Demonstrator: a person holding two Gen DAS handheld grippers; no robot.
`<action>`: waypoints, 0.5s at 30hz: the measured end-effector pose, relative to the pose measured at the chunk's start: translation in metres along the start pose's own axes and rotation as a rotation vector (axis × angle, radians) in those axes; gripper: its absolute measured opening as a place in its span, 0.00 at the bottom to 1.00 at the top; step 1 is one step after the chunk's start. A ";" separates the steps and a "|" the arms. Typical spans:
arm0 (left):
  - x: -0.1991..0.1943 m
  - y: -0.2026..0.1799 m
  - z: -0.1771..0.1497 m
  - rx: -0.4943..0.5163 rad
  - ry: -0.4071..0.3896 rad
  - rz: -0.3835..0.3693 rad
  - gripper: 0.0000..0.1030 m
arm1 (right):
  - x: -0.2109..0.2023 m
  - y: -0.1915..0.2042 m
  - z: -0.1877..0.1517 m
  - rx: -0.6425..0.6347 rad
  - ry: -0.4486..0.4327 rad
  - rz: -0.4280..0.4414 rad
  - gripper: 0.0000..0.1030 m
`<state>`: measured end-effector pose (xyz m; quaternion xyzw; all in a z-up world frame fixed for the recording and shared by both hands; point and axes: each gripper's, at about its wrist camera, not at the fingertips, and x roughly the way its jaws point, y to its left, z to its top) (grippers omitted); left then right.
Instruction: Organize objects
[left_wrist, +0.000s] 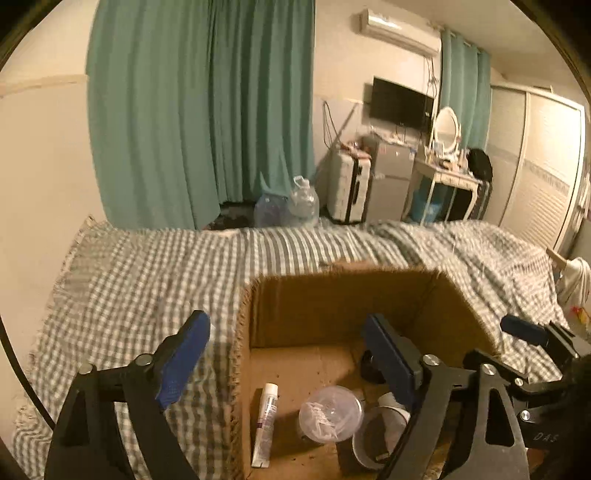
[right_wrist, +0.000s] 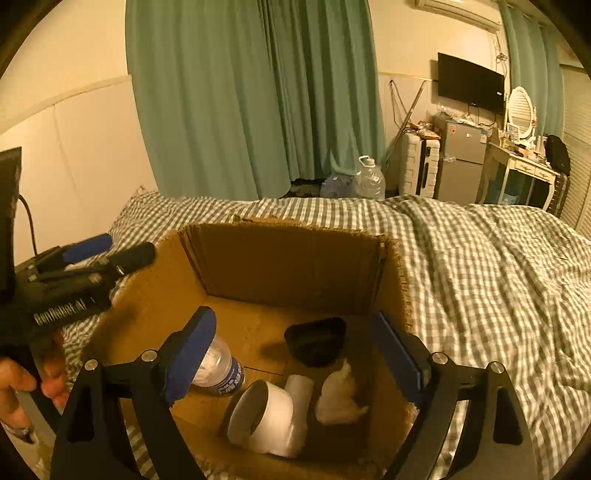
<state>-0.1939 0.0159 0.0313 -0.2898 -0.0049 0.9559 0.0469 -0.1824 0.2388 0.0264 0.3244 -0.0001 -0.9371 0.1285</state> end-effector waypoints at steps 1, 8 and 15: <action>-0.011 0.000 0.003 0.004 -0.022 0.009 0.95 | -0.011 0.002 0.002 0.001 -0.010 -0.003 0.84; -0.110 -0.001 0.013 0.036 -0.201 0.056 1.00 | -0.088 0.021 0.008 -0.035 -0.097 -0.031 0.89; -0.155 0.000 -0.005 0.027 -0.216 0.106 1.00 | -0.138 0.032 -0.004 -0.016 -0.137 -0.048 0.92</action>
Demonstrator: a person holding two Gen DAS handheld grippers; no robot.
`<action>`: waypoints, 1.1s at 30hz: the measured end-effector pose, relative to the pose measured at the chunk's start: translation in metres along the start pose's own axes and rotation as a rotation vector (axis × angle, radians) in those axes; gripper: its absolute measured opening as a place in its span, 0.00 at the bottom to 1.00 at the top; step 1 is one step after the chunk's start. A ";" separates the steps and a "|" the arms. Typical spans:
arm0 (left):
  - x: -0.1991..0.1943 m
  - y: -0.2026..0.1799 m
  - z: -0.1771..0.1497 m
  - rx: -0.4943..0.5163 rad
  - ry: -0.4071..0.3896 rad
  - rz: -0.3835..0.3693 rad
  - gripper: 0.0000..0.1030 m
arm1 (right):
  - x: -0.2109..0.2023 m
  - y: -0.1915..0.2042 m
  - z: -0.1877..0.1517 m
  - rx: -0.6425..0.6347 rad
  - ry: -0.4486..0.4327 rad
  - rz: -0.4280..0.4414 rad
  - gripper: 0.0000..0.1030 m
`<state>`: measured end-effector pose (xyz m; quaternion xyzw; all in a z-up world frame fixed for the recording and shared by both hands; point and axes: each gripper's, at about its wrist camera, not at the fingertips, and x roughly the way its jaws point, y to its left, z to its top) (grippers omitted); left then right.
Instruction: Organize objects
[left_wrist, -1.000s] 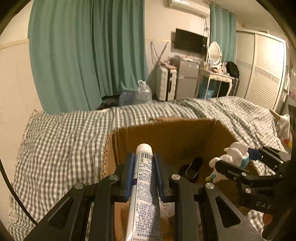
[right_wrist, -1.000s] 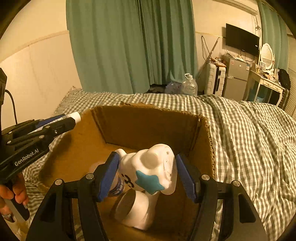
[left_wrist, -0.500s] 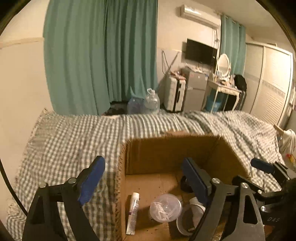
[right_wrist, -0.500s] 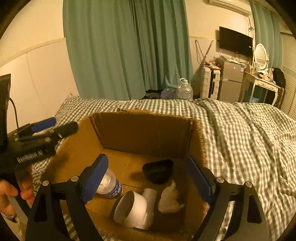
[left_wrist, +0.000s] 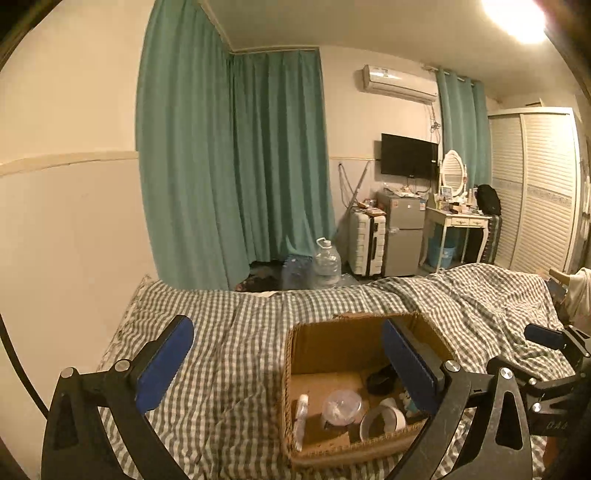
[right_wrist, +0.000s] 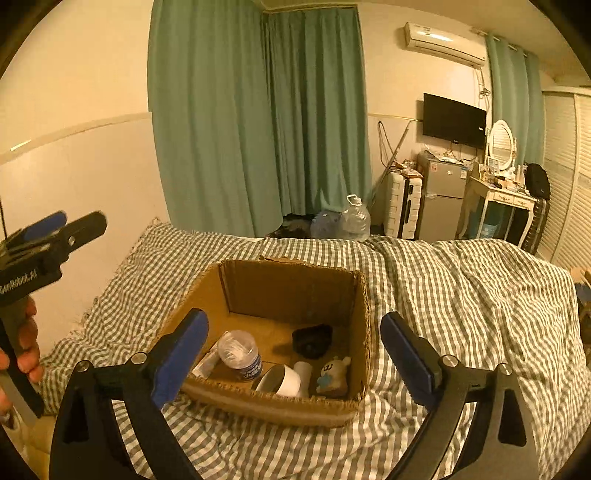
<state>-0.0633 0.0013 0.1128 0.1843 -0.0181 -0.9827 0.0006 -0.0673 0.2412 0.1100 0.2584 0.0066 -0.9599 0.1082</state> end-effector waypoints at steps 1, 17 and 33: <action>0.001 0.000 -0.002 -0.002 0.006 -0.003 1.00 | -0.003 0.000 -0.002 0.010 -0.004 0.002 0.92; 0.030 -0.022 -0.058 -0.024 0.050 0.020 1.00 | 0.004 -0.014 -0.033 0.030 -0.080 -0.090 1.00; 0.035 -0.030 -0.077 0.009 0.067 0.014 1.00 | 0.025 -0.034 -0.058 0.078 -0.026 -0.139 1.00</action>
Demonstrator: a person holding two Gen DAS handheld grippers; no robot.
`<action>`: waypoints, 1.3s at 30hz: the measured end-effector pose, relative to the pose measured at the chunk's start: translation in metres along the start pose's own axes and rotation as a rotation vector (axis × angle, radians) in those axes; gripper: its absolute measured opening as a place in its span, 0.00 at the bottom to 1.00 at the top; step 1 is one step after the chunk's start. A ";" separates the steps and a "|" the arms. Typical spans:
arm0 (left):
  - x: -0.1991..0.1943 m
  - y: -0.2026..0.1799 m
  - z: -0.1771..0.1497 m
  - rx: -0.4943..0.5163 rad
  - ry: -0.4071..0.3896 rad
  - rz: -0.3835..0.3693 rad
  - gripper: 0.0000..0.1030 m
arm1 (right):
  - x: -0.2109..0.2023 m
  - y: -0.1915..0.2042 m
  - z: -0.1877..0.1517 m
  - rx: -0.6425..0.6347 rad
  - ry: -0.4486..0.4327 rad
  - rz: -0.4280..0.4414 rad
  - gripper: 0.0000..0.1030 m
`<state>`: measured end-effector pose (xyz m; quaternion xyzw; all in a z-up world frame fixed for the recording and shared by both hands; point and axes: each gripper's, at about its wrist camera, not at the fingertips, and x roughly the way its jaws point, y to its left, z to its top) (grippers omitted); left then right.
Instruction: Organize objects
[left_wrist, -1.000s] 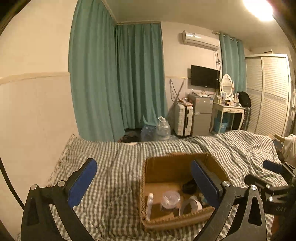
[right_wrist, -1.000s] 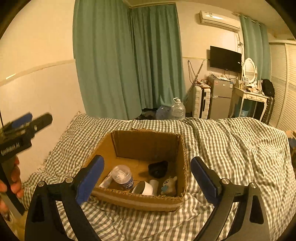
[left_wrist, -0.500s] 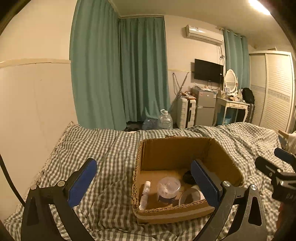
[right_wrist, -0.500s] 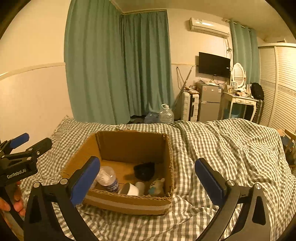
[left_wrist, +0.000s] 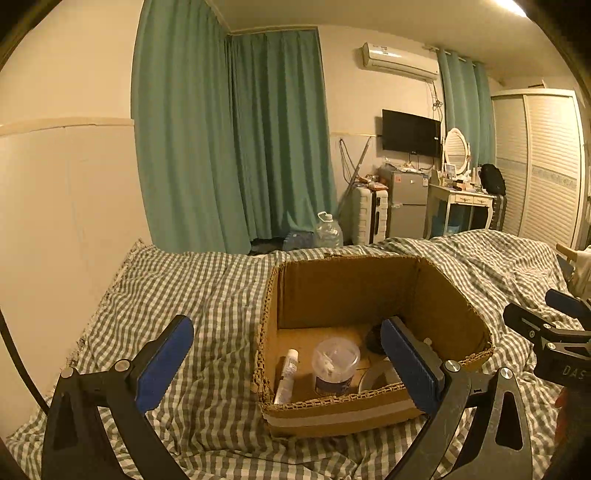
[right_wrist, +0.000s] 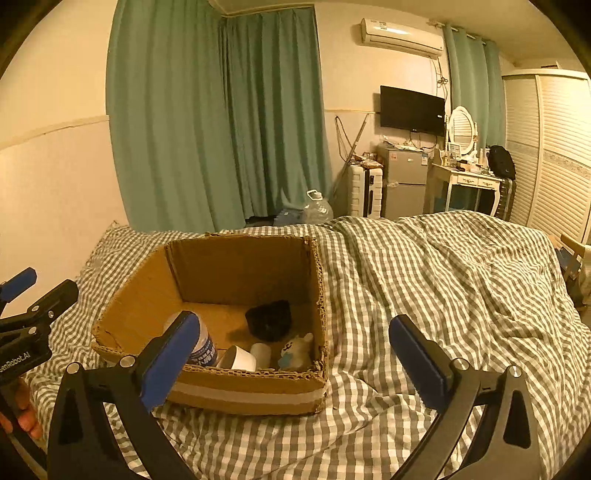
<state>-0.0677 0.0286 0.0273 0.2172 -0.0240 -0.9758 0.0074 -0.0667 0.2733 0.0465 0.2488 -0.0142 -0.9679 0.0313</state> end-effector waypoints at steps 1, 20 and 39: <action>0.001 0.000 0.000 -0.001 0.003 0.000 1.00 | 0.000 0.000 -0.001 -0.001 0.000 -0.001 1.00; 0.003 0.003 -0.001 -0.014 0.010 0.006 1.00 | 0.003 0.010 -0.001 -0.032 0.016 0.000 1.00; 0.008 0.007 0.000 -0.059 0.054 -0.031 1.00 | 0.007 0.013 -0.004 -0.043 0.047 -0.005 1.00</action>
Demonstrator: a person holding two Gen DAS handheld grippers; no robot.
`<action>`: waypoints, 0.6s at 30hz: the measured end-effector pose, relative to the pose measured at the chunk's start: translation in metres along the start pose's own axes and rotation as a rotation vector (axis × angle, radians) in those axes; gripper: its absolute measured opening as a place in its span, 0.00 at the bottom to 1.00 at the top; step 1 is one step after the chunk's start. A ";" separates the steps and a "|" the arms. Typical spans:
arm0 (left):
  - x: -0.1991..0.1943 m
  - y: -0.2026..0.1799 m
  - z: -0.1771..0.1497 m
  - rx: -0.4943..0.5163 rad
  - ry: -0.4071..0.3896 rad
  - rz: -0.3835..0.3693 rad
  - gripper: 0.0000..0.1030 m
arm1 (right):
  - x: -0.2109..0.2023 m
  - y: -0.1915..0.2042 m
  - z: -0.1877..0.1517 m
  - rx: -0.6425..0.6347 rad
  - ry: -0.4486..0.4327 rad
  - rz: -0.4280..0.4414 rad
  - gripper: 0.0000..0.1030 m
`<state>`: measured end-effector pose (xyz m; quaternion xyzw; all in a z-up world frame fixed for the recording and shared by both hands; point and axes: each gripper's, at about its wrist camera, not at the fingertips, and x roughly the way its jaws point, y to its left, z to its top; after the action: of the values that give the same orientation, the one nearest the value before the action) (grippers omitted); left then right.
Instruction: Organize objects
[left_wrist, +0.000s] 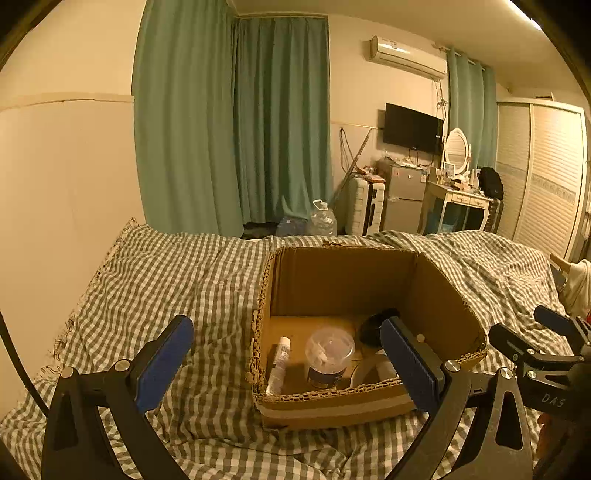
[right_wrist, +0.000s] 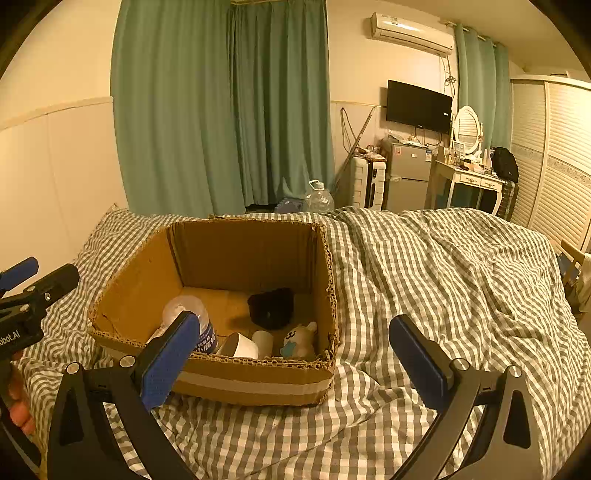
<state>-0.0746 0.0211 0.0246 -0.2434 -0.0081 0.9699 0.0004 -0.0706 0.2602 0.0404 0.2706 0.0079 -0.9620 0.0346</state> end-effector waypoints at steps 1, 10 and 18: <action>0.000 0.000 0.000 -0.002 0.001 0.001 1.00 | 0.000 0.000 0.000 -0.001 0.000 -0.001 1.00; 0.001 0.002 -0.003 -0.017 -0.006 0.017 1.00 | -0.002 -0.001 -0.002 -0.001 -0.006 -0.004 1.00; -0.004 -0.010 -0.005 0.049 -0.044 0.045 1.00 | -0.002 -0.002 -0.002 0.000 -0.007 -0.010 1.00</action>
<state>-0.0687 0.0308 0.0225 -0.2220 0.0213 0.9747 -0.0155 -0.0686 0.2626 0.0398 0.2674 0.0090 -0.9631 0.0300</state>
